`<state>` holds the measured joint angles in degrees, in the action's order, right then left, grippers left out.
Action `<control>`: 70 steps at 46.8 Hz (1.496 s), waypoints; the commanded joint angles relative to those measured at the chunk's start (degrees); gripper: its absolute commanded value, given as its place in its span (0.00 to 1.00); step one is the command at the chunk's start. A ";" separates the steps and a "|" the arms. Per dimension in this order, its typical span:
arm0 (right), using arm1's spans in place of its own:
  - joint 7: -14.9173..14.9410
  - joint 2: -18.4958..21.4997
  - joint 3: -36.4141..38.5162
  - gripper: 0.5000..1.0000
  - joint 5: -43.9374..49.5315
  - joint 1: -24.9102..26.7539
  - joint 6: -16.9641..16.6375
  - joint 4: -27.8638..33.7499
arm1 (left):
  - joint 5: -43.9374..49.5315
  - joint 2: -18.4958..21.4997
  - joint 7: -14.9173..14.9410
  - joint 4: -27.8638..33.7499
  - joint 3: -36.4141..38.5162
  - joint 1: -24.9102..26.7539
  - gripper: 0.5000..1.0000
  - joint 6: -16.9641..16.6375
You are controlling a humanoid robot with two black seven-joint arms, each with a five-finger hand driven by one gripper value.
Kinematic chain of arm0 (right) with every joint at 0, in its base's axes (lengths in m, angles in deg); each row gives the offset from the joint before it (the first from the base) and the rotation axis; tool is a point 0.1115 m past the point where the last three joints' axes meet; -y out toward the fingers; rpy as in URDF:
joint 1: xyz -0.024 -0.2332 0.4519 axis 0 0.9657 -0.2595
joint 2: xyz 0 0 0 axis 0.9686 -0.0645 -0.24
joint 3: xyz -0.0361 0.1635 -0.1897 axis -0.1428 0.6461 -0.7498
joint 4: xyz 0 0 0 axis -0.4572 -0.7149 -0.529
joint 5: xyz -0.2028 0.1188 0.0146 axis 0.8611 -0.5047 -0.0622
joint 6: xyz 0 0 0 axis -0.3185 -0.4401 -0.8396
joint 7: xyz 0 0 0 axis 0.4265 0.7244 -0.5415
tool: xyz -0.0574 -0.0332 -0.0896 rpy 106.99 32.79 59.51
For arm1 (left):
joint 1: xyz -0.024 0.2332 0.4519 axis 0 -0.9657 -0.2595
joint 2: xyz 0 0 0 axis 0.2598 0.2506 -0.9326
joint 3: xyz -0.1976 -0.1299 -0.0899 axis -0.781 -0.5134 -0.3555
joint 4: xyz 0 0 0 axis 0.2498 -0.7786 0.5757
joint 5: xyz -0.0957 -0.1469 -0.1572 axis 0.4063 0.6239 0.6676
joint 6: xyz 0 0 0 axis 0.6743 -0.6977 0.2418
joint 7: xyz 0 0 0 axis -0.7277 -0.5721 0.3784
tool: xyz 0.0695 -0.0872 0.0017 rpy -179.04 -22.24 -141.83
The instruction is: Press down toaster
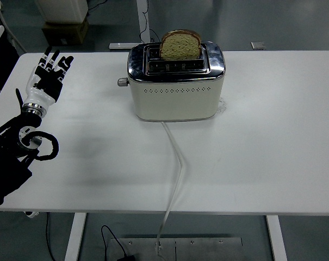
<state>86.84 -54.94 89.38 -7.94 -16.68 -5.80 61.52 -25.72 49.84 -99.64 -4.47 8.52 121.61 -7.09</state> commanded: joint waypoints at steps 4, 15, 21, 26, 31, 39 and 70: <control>0.00 0.00 0.00 1.00 0.00 0.00 0.00 0.01 | 0.00 -0.81 0.00 -0.05 0.00 0.00 1.00 -0.13; 0.00 0.00 0.00 1.00 0.00 0.00 0.00 0.01 | 0.00 -2.04 -0.09 0.03 0.00 -0.08 1.00 -0.49; 0.00 0.00 0.00 1.00 0.00 0.00 0.00 0.01 | -0.08 -2.04 -0.44 -0.05 0.00 -0.26 1.00 -0.57; 0.00 0.00 0.00 1.00 0.00 0.00 0.00 -0.08 | -0.17 -1.52 -0.96 -0.05 0.00 -0.26 1.00 -0.49; 0.00 0.00 0.00 1.00 0.00 0.00 0.00 0.01 | -0.17 -1.25 -2.28 -0.05 0.00 -0.17 1.00 -0.49; 0.00 0.00 0.00 1.00 0.00 0.00 0.00 0.01 | -0.61 -1.34 -2.46 -0.05 0.00 0.09 1.00 0.22; 0.00 0.00 0.00 1.00 0.00 0.00 0.00 0.01 | -1.14 2.61 -2.20 0.04 0.88 -0.52 1.00 0.48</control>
<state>86.85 -54.94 89.38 -7.94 -16.69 -5.81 61.51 -26.75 51.94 -102.00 -4.54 9.25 121.16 -6.68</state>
